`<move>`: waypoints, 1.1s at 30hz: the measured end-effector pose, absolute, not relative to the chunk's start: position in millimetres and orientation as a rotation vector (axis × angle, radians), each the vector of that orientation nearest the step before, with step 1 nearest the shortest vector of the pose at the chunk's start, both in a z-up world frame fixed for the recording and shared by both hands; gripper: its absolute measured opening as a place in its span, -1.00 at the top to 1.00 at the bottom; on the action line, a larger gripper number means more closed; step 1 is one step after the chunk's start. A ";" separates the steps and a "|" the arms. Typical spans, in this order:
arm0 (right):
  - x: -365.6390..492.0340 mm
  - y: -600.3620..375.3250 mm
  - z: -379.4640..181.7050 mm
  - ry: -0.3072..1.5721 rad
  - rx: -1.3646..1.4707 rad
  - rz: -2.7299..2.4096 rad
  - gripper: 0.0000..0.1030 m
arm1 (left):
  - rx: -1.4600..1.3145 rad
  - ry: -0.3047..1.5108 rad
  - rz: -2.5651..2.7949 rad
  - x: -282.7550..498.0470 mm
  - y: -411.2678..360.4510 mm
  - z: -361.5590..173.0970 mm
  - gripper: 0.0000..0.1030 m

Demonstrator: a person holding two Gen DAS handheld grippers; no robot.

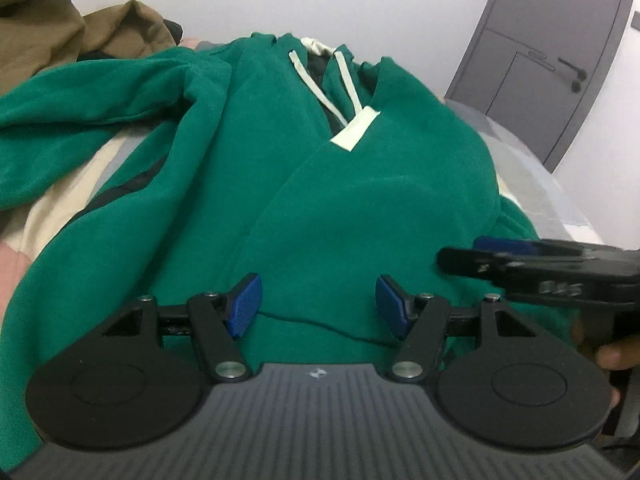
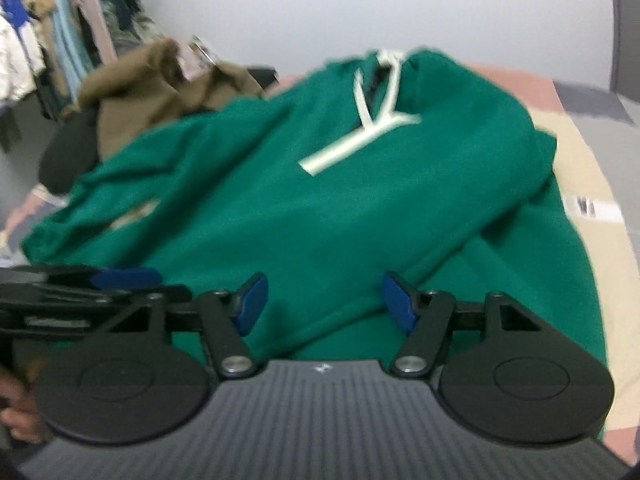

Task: Fold large clothes
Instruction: 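Grasp the other sleeve cuff with the left gripper and lift it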

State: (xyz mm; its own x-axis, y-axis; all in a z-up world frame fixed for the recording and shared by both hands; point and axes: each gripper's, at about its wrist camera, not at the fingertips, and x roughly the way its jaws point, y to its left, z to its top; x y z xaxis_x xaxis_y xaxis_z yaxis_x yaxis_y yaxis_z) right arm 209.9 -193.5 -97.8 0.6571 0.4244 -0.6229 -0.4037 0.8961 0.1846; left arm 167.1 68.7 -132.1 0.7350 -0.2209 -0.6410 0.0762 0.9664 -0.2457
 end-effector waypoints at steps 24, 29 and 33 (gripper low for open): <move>215.0 -189.0 -115.3 0.761 0.002 0.435 -0.27 | -1.107 0.470 0.486 125.2 264.0 -159.6 -0.58; 215.6 -187.8 -114.7 0.763 0.003 0.432 -0.26 | -1.242 0.356 0.526 119.2 290.6 -170.2 -0.58; 216.0 -190.8 -114.4 0.763 0.018 0.427 -0.25 | -1.330 0.269 0.590 114.7 314.7 -174.8 -0.56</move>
